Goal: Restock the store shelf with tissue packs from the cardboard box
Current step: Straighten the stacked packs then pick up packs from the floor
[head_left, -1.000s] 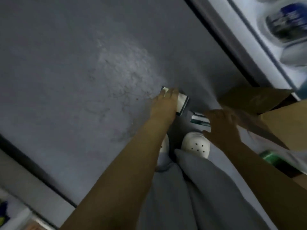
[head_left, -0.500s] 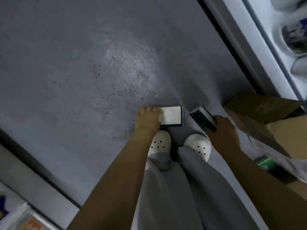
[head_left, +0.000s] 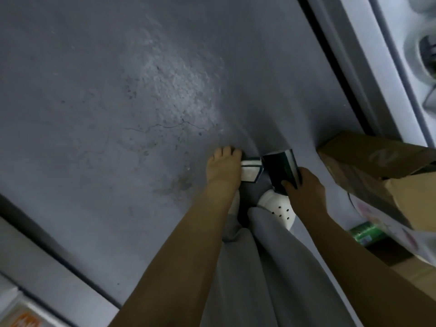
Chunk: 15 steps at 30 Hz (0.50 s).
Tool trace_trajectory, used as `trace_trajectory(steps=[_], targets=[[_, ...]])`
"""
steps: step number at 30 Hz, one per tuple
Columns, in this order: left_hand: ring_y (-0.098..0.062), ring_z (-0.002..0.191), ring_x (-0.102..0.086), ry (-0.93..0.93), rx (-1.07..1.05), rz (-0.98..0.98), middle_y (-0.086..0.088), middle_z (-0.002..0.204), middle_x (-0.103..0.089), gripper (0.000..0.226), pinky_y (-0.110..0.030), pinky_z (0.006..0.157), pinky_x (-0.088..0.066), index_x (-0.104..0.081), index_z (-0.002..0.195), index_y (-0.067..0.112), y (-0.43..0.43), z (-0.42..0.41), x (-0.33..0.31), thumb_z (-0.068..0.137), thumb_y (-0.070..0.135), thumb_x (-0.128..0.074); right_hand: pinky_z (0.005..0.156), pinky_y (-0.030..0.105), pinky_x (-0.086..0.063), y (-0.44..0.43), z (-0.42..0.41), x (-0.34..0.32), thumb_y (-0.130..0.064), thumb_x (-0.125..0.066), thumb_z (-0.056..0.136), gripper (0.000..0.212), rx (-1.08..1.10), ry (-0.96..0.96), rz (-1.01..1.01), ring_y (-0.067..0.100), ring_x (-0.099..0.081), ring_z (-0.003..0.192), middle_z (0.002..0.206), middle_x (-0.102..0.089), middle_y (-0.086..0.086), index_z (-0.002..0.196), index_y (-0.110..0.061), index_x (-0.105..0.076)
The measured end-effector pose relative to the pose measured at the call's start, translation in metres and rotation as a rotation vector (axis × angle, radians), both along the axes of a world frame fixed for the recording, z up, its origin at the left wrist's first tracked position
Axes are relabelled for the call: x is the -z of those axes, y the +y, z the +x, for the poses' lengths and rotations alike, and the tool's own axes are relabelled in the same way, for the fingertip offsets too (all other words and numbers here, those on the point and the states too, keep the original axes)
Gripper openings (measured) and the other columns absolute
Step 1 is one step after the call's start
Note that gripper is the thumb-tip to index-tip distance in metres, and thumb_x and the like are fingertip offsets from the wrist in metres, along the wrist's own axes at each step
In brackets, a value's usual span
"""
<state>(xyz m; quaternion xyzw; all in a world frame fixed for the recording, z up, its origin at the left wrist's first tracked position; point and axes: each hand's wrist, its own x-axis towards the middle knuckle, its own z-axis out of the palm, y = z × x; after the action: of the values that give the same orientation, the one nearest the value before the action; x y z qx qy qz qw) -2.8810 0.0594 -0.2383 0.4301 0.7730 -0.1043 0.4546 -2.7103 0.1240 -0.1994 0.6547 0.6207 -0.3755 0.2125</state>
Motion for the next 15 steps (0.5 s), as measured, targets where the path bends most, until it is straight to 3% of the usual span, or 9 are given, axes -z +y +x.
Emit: trace_trajectory(steps=[3,5,7,8,9,11,15], targets=[[-0.029,0.121,-0.046,0.002,-0.382,-0.036,-0.007,0.127,-0.054,0.034,-0.039,0.1,-0.032,-0.046,0.122,0.016,0.002,-0.009,-0.039,0.09,0.02,-0.059,0.068,0.025,-0.037,-0.001,-0.012,-0.034,-0.023,-0.061,0.095,0.036,0.129,0.058,0.022,0.024,-0.054,0.091,0.11,-0.062,0.012,0.124,-0.004,-0.054],[-0.029,0.113,-0.054,-0.109,-0.747,-0.04,-0.006,0.114,-0.058,0.032,-0.04,0.099,-0.038,-0.044,0.112,0.015,0.003,-0.023,-0.074,0.088,0.023,-0.063,0.066,0.022,-0.04,0.002,-0.029,-0.064,-0.029,-0.06,0.095,0.038,0.233,0.123,0.014,0.024,-0.058,0.093,0.11,-0.064,0.006,0.127,-0.009,-0.055],[-0.024,0.101,-0.059,-0.298,-1.139,0.099,-0.005,0.108,-0.055,0.04,-0.031,0.084,-0.051,-0.038,0.112,0.015,0.008,-0.038,-0.119,0.085,0.014,-0.068,0.07,0.029,-0.049,0.01,-0.051,-0.1,-0.034,-0.06,0.095,0.027,0.349,0.256,0.032,0.023,-0.063,0.091,0.102,-0.068,0.004,0.116,-0.017,-0.061],[-0.017,0.093,-0.06,-0.375,-1.284,0.193,-0.004,0.108,-0.054,0.05,-0.02,0.071,-0.053,-0.034,0.121,0.015,0.011,-0.048,-0.146,0.085,0.008,-0.068,0.073,0.036,-0.053,0.015,-0.064,-0.122,-0.033,-0.06,0.095,0.019,0.439,0.341,0.044,0.019,-0.063,0.085,0.093,-0.067,-0.001,0.11,-0.023,-0.06],[-0.009,0.087,-0.059,-0.43,-1.381,0.277,-0.002,0.106,-0.055,0.064,-0.011,0.062,-0.05,-0.028,0.135,0.018,0.012,-0.058,-0.176,0.085,0.002,-0.066,0.074,0.038,-0.053,0.022,-0.079,-0.147,-0.031,-0.059,0.096,0.015,0.533,0.412,0.043,0.014,-0.061,0.08,0.088,-0.064,-0.006,0.11,-0.027,-0.058],[-0.005,0.086,-0.06,-0.487,-1.484,0.411,0.001,0.106,-0.058,0.087,-0.009,0.061,-0.051,-0.01,0.149,0.029,0.013,-0.079,-0.238,0.087,0.0,-0.063,0.07,0.032,-0.052,0.038,-0.108,-0.202,-0.028,-0.056,0.098,0.022,0.678,0.533,0.024,0.011,-0.06,0.083,0.093,-0.062,-0.011,0.12,-0.027,-0.057],[-0.012,0.091,-0.063,-0.447,-1.505,0.631,-0.003,0.108,-0.058,0.076,-0.029,0.081,-0.056,-0.019,0.143,0.034,0.008,-0.121,-0.372,0.089,0.002,-0.062,0.074,0.031,-0.056,0.06,-0.153,-0.328,-0.024,-0.053,0.1,0.04,0.686,0.799,-0.048,0.01,-0.066,0.1,0.119,-0.064,-0.009,0.139,-0.028,-0.05]])
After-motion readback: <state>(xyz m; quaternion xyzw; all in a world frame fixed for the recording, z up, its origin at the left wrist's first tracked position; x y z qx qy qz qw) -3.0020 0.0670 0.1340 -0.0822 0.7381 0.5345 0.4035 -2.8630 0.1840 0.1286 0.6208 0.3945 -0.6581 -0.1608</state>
